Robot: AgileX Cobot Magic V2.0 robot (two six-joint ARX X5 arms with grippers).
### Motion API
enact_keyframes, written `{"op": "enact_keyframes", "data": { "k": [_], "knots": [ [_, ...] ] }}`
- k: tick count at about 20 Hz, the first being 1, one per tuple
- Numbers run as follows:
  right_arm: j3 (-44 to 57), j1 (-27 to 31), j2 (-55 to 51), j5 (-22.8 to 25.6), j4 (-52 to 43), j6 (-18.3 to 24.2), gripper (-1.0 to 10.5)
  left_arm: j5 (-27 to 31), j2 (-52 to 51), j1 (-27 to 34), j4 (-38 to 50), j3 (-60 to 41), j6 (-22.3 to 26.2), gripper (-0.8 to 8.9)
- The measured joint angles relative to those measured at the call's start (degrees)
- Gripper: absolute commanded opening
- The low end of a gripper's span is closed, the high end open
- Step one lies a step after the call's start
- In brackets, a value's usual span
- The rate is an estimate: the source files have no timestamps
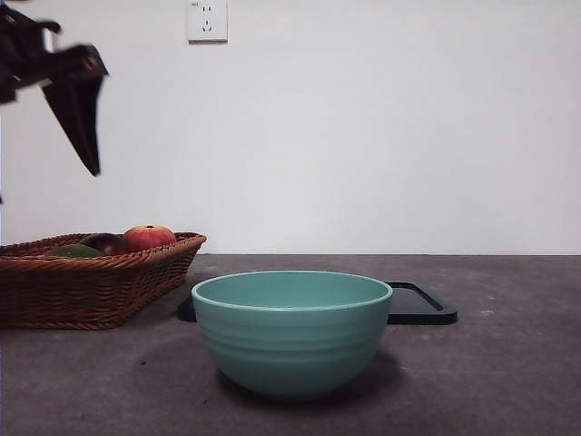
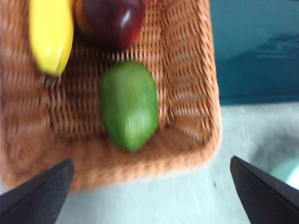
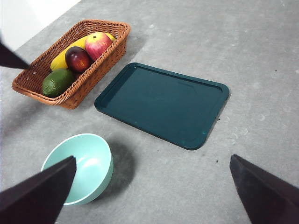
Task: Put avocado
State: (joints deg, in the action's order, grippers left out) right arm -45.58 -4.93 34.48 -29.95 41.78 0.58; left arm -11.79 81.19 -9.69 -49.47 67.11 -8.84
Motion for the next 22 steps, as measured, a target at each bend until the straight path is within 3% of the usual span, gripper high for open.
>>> {"op": "enact_keyframes", "data": {
  "k": [9,22],
  "knots": [
    [0.0,0.0,0.0,0.0,0.0,0.0,5.3,4.5,13.4,-1.9,2.9,4.2,2.0,5.51],
    [0.0,0.0,0.0,0.0,0.0,0.0,5.3,4.6,19.6,-1.8,5.5,4.3,2.4,5.17]
  ]
}}
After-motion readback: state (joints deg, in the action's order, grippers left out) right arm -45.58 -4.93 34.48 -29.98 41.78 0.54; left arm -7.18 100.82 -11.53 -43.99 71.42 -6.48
